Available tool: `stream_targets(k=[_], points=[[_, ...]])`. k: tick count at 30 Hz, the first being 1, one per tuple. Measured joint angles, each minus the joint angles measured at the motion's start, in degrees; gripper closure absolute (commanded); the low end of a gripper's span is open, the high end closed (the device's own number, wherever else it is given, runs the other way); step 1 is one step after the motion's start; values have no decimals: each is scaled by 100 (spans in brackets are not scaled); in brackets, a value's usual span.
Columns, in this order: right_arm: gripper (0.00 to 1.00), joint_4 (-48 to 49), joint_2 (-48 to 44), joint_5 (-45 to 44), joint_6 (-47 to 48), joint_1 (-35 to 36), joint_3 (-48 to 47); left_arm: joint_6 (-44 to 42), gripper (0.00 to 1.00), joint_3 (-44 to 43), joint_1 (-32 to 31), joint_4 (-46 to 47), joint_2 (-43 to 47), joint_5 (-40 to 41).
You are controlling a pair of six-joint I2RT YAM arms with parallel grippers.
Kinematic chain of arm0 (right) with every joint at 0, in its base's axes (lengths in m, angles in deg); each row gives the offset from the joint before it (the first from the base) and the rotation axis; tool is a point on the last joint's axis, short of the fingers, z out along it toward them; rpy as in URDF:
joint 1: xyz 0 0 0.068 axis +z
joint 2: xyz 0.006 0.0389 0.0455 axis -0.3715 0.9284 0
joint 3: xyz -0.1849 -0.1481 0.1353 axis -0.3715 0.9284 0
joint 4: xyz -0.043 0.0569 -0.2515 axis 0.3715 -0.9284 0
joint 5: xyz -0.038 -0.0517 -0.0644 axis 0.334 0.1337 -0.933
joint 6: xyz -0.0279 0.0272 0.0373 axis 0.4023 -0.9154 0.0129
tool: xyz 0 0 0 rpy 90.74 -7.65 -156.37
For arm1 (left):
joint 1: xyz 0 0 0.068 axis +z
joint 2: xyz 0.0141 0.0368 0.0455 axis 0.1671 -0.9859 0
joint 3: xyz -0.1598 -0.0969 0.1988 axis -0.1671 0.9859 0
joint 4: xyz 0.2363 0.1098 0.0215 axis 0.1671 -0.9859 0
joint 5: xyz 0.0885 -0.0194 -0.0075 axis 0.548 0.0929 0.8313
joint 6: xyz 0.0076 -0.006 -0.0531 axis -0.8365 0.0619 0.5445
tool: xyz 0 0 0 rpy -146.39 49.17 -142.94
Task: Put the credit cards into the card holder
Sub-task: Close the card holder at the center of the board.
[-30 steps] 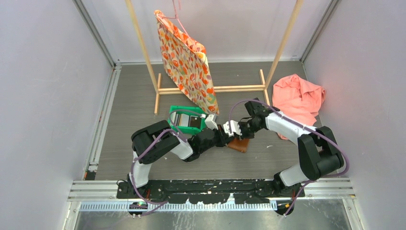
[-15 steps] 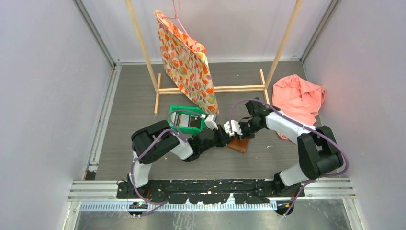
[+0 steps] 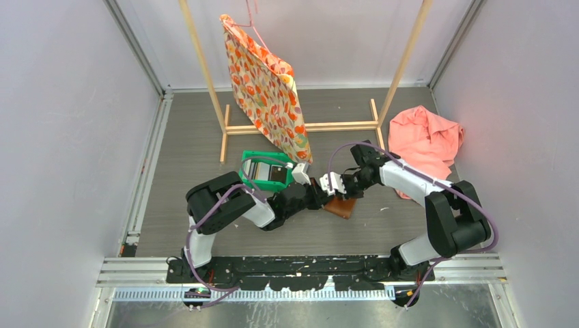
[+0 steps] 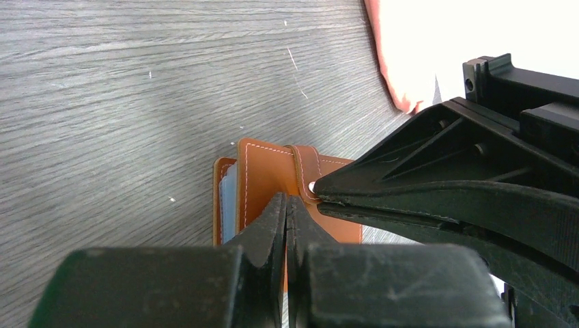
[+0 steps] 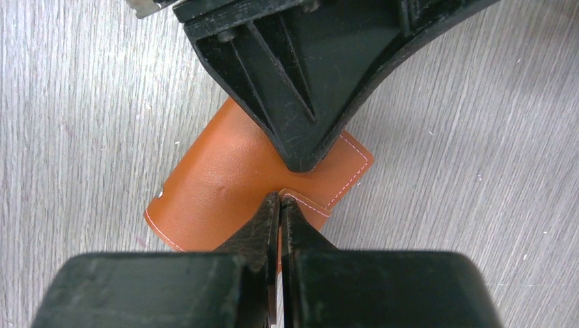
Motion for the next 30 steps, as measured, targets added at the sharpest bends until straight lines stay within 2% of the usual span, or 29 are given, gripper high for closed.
stream_targets(k=[15,30], points=[[99,256,-251,-223,79,208,256,-7,100,37,2,-127,94,11],[98,-61,-13,-254,118,358,9,-17,100,101,17,-216,190,35]])
